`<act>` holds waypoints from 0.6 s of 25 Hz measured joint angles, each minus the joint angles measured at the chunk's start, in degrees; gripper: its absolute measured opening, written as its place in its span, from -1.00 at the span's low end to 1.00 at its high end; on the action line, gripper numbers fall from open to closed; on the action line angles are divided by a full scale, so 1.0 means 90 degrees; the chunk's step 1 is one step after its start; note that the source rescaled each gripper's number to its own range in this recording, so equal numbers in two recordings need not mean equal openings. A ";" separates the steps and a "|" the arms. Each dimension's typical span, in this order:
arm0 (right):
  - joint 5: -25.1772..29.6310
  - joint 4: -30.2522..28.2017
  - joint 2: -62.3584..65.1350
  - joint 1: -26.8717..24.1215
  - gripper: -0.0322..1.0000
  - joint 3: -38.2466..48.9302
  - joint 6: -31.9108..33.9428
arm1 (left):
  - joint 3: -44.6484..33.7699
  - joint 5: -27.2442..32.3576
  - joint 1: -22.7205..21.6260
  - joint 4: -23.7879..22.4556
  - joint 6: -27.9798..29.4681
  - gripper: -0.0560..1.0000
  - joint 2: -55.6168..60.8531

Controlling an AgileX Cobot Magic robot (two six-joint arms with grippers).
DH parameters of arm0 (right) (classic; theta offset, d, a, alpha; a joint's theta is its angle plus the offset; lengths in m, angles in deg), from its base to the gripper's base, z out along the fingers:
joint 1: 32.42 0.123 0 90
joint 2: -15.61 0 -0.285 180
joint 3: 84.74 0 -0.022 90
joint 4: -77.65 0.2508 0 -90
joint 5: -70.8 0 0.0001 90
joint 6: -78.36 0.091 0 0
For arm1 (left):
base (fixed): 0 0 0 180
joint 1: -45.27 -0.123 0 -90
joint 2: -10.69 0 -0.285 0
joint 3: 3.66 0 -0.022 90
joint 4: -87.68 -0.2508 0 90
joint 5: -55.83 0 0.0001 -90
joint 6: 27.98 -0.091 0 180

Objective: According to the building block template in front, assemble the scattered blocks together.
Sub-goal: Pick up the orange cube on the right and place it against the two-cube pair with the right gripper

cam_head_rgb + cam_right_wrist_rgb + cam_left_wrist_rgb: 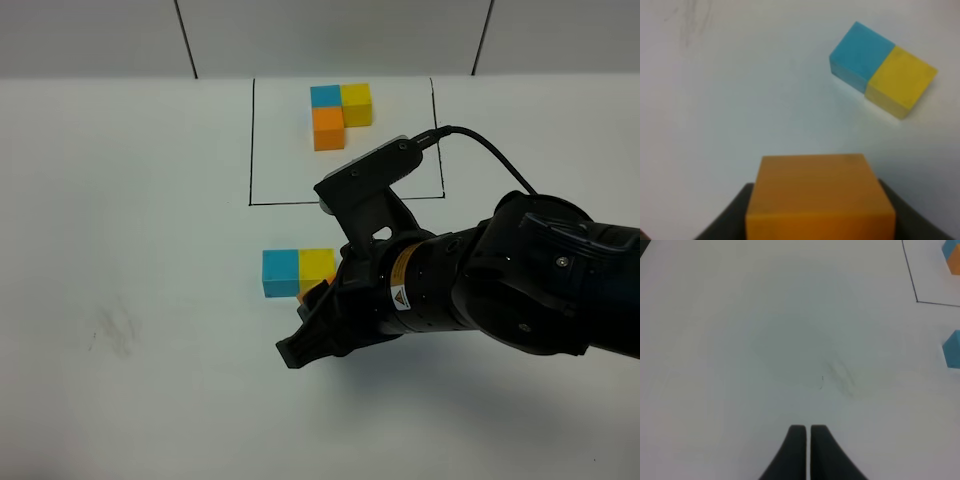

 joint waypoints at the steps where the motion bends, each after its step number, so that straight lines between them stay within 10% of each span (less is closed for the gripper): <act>1: 0.0014 0.0006 -0.0025 0.0000 0.09 0.0000 0.0091 | 0.0000 0.0000 0.0000 0.0000 0.0000 -0.89 0.0000; 15: 0.0735 -0.0015 -0.1299 0.0107 0.09 -0.1036 0.0839 | 0.0000 0.0000 0.0000 0.0000 0.0000 -0.89 0.0000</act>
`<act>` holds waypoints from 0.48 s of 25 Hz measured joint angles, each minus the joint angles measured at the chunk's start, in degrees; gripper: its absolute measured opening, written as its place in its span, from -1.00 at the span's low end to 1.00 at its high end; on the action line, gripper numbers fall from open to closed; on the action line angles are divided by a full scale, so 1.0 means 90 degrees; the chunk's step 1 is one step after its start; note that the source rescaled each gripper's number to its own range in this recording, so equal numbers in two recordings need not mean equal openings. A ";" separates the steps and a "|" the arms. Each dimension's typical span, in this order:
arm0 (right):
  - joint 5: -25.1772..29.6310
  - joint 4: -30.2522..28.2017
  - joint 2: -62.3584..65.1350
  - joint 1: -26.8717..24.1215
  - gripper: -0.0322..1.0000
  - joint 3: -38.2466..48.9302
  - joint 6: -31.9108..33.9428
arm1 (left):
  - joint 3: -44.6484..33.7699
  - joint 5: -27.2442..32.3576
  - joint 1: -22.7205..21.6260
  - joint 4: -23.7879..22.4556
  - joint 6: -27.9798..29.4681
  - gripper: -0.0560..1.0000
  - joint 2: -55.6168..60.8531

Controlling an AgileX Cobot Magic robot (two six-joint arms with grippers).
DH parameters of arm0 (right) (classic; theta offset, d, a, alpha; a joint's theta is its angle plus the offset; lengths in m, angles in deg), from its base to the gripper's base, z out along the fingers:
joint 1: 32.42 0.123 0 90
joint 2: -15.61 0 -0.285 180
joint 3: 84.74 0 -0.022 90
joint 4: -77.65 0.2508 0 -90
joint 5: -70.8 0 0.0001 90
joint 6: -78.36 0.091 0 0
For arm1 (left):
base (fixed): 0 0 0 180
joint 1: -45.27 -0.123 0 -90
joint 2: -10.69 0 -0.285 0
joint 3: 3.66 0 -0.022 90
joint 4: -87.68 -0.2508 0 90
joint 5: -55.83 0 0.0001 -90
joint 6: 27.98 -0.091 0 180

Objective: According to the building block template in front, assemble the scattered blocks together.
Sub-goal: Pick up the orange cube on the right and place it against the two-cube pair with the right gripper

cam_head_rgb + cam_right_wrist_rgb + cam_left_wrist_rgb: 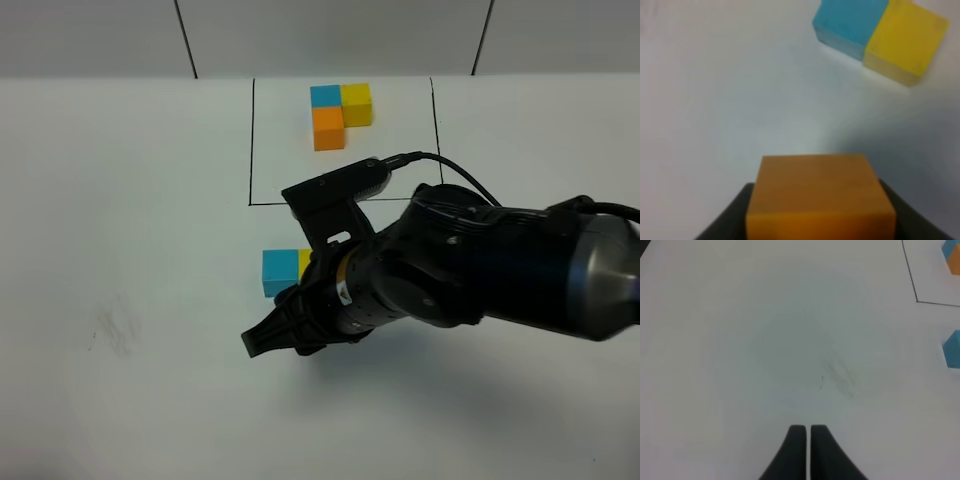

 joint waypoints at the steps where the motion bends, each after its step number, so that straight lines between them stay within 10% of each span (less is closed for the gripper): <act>1: 0.0096 -0.0005 -0.0136 0.0018 0.09 -0.0169 0.0042 | 0.0000 0.0000 0.0000 0.0000 0.0000 -0.89 0.0000; 12: 0.0532 -0.0153 -0.1326 0.0018 0.09 -0.1430 0.0444 | 0.0000 0.0000 0.0000 0.0000 0.0000 -0.89 0.0000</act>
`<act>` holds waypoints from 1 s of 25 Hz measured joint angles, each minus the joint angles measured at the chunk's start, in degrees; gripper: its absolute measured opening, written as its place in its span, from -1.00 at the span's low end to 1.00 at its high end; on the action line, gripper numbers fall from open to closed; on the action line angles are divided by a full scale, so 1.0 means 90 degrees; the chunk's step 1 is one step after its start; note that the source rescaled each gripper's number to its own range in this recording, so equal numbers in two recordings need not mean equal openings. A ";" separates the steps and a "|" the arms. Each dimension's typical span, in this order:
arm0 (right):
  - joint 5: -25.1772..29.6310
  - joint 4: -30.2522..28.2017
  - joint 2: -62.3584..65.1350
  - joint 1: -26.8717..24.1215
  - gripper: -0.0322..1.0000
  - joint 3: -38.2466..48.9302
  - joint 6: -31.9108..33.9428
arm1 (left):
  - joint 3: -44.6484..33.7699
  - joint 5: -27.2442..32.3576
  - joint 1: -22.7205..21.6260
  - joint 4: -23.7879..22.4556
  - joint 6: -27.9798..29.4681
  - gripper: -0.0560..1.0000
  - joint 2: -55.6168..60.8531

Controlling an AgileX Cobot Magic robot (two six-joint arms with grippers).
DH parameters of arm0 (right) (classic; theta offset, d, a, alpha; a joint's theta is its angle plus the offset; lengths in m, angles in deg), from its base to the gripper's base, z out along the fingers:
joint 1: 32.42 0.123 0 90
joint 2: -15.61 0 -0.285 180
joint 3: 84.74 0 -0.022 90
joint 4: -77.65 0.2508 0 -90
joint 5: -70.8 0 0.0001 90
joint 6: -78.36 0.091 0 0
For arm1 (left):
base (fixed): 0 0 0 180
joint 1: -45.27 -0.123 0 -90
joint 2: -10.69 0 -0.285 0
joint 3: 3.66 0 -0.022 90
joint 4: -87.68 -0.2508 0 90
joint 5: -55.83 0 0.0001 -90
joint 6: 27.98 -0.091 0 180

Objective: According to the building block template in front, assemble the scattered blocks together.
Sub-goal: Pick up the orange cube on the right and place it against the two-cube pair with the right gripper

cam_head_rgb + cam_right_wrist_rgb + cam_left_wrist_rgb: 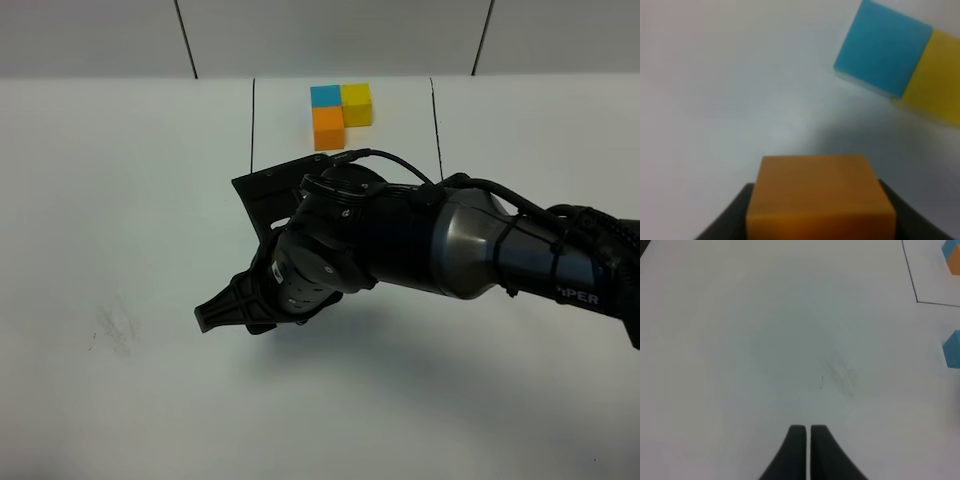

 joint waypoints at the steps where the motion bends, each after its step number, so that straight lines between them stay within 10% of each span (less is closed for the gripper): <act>1: -0.0009 0.0000 -0.0002 0.0000 0.09 -0.0014 0.0000 | 0.0000 0.0000 0.0000 0.0000 0.0000 -0.89 0.0000; 25: 0.0490 -0.0394 -0.0623 0.0000 0.09 -0.0273 0.2430 | 0.0000 0.0000 0.0000 0.0000 0.0000 -0.89 0.0000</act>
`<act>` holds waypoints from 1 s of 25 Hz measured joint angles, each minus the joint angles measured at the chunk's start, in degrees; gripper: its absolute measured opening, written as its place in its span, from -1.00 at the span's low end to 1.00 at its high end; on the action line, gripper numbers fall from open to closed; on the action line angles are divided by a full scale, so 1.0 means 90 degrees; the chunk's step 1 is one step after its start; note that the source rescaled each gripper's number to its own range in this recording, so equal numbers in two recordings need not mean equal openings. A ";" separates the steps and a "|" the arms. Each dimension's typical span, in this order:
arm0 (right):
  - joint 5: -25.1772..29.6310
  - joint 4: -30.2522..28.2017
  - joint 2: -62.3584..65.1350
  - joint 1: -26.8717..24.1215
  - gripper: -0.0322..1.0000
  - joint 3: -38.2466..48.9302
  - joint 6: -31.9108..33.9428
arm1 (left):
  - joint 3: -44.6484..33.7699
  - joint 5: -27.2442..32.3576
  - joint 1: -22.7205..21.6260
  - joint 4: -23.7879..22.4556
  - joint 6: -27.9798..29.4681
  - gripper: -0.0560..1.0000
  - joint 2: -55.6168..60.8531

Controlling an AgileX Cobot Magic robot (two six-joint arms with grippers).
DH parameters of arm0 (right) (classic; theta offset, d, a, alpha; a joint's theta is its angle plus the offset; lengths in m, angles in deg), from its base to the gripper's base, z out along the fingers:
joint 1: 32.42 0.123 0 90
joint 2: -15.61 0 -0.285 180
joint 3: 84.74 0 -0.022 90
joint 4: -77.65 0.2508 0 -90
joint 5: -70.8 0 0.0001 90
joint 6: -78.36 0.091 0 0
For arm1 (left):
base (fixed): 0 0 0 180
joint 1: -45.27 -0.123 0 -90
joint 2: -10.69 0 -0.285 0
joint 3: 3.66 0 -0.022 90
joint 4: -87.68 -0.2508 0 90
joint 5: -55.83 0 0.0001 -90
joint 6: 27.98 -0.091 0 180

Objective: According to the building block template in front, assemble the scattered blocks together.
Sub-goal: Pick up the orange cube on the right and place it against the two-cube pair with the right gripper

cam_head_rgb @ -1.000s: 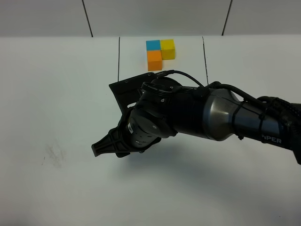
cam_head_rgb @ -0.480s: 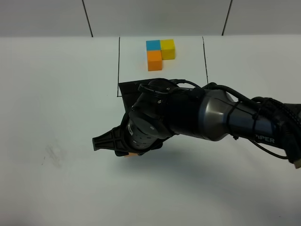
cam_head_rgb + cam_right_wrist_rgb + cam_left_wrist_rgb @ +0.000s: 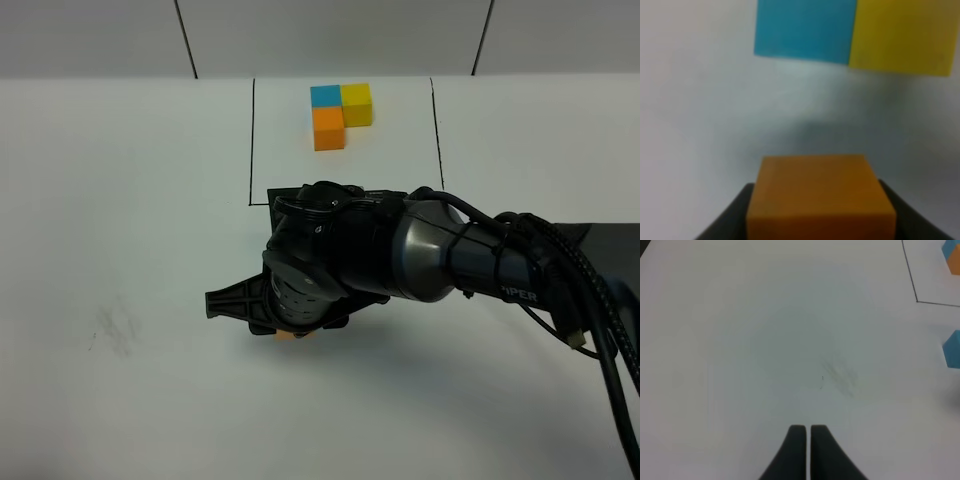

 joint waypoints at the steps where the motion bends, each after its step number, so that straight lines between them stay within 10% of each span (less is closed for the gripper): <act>1: 0.0096 -0.0007 -0.0035 0.0000 0.09 -0.0083 0.0051 | 0.0000 0.0000 0.0000 0.0000 0.0000 -0.89 0.0000; 25: 0.0951 -0.0108 -0.1014 0.0193 0.09 -0.1326 0.0459 | 0.0000 0.0000 0.0000 0.0000 0.0000 -0.89 0.0000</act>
